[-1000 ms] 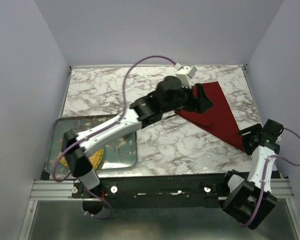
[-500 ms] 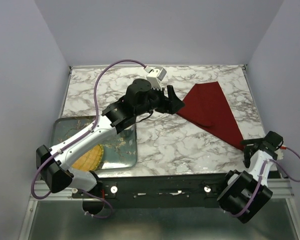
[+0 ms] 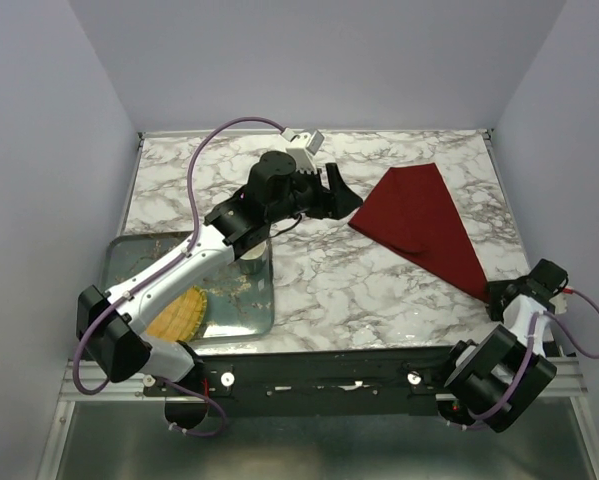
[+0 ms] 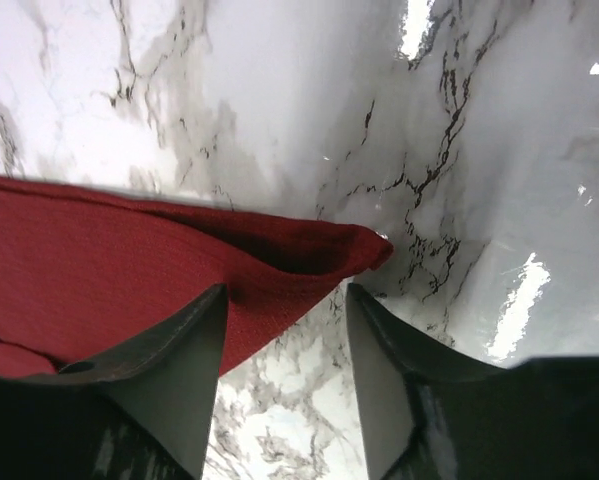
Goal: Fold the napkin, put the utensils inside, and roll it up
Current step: Fold the napkin
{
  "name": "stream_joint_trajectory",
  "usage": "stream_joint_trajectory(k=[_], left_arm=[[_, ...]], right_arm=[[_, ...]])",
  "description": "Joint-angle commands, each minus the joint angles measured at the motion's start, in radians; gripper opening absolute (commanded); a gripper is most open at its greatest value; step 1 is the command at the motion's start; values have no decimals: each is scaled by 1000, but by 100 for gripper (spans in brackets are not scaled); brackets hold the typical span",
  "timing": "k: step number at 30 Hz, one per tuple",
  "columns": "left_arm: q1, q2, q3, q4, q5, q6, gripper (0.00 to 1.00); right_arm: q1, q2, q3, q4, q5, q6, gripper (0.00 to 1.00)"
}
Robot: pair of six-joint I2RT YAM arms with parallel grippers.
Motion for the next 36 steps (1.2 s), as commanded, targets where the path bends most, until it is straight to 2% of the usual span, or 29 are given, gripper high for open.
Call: stream_joint_trajectory(k=[1,2,4,8,11,12,15,18,23,27,36], left_arm=[[3,16,-8,33,34,-10,78],[3,16,-20,38,34,-10,78],[3,24,-34,53,25,-11,78],[8,62,-51,65,28,-22,78],[17,98,-65,99,49,-47,77],[17,105,-65,104,49,-50,77],[23,148,-45,107,65,-59,77],[37,185,-46,113,72,-80,77],[52,231,-59,128,92,-110,75],[54,249,-50,119,80,-113,75],[54,279,-46,151,91,-159,73]], right_arm=[[-7,-13,-48,44,-14,-12,49],[-7,-19,-48,45,-17,-26,43],[-6,-56,-46,48,-26,-61,39],[0,-148,-16,50,-89,-109,16],[83,-183,62,27,-132,-135,9],[180,-191,110,16,-95,-142,8],[364,-202,171,16,-20,-164,8],[495,-144,271,21,47,-233,8],[617,-12,427,42,28,-327,8],[713,37,468,76,16,-365,8],[844,117,523,99,-24,-405,11]])
